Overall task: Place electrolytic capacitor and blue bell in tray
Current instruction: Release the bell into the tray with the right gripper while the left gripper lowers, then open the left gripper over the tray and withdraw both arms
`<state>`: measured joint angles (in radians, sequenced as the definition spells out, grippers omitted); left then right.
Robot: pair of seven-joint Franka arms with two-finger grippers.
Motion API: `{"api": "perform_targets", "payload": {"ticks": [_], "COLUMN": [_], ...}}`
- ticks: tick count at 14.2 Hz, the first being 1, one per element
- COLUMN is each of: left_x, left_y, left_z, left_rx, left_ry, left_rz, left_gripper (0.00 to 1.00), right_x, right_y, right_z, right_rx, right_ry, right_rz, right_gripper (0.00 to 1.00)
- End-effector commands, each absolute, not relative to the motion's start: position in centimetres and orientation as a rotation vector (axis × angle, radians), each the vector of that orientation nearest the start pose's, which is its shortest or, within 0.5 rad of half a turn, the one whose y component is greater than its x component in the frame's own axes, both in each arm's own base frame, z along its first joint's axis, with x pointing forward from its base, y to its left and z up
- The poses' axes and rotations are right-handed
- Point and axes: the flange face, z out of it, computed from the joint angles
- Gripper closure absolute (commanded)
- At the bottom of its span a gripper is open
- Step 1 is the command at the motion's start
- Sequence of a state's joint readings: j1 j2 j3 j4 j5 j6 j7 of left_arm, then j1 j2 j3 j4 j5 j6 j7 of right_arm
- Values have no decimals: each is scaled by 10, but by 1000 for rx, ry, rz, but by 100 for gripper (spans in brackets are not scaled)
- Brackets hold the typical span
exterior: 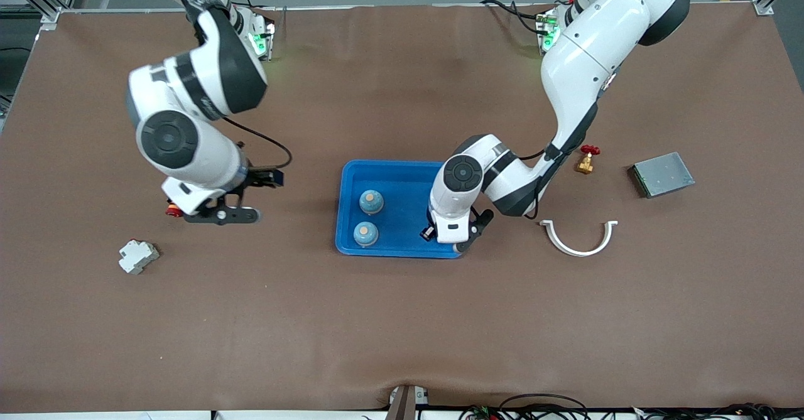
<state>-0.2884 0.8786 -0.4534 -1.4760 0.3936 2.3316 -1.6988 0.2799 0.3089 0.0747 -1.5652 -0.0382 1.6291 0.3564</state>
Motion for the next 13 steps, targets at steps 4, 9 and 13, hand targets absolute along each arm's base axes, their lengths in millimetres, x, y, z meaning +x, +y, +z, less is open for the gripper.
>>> {"api": "perform_targets", "payload": {"ticks": [4, 9, 13], "left_x": [574, 590, 608], "left_y": [-445, -426, -372], "left_z": [220, 273, 334], "left_rx": [-2889, -2860, -2895], "left_ry": [-1287, -1203, -1051], "left_rz": [-17, -32, 56], "left_gripper": [0, 0, 0], "right_x": [579, 554, 530], "right_y": [73, -24, -18], "right_z": [499, 555, 600], "right_rx": [-3182, -3160, -3139], "right_ry": [-45, 30, 49], "right_rz": [302, 205, 78], "right_gripper": [0, 0, 0]}}
